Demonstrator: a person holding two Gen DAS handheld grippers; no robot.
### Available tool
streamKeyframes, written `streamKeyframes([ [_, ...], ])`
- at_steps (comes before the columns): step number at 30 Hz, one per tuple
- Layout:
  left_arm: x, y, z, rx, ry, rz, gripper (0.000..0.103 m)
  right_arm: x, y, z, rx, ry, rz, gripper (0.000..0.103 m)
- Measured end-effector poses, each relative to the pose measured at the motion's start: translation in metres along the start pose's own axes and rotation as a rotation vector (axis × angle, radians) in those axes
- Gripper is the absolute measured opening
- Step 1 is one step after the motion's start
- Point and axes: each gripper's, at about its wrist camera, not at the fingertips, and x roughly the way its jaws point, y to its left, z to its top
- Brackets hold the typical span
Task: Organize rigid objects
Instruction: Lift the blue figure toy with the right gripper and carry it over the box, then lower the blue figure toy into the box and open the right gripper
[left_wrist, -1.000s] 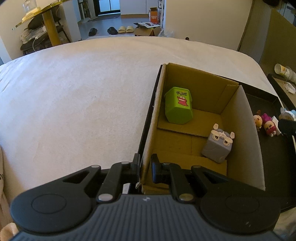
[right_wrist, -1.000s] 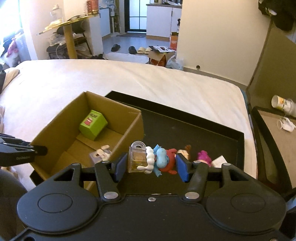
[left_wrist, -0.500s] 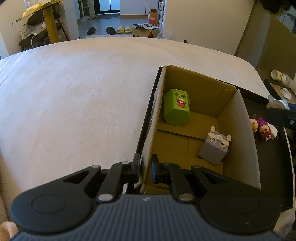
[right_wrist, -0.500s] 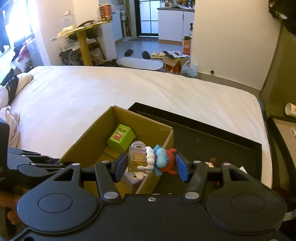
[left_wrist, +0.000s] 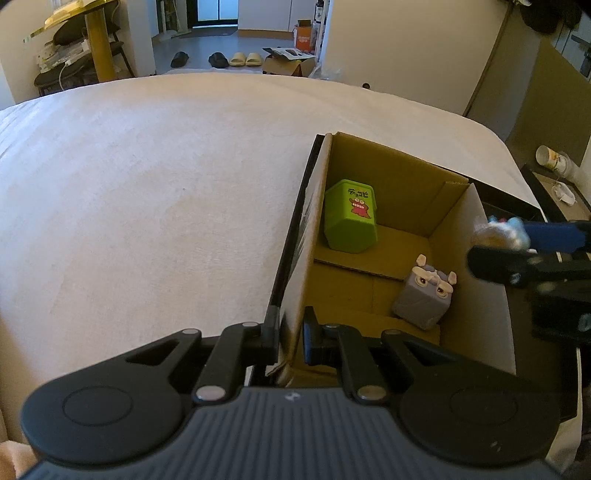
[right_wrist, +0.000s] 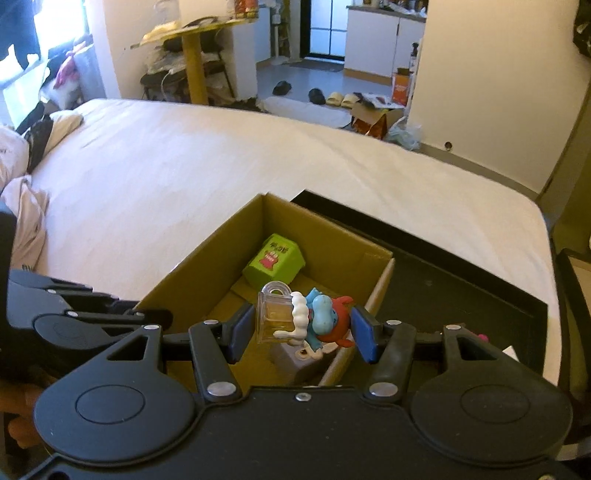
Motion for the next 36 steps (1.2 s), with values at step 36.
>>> streamKeyframes([
  [36,0.004,0.006,0.000,-0.014,0.000,-0.012,0.011,0.031,0.019,-0.010,-0.163,0.077,-0.036,0.062],
])
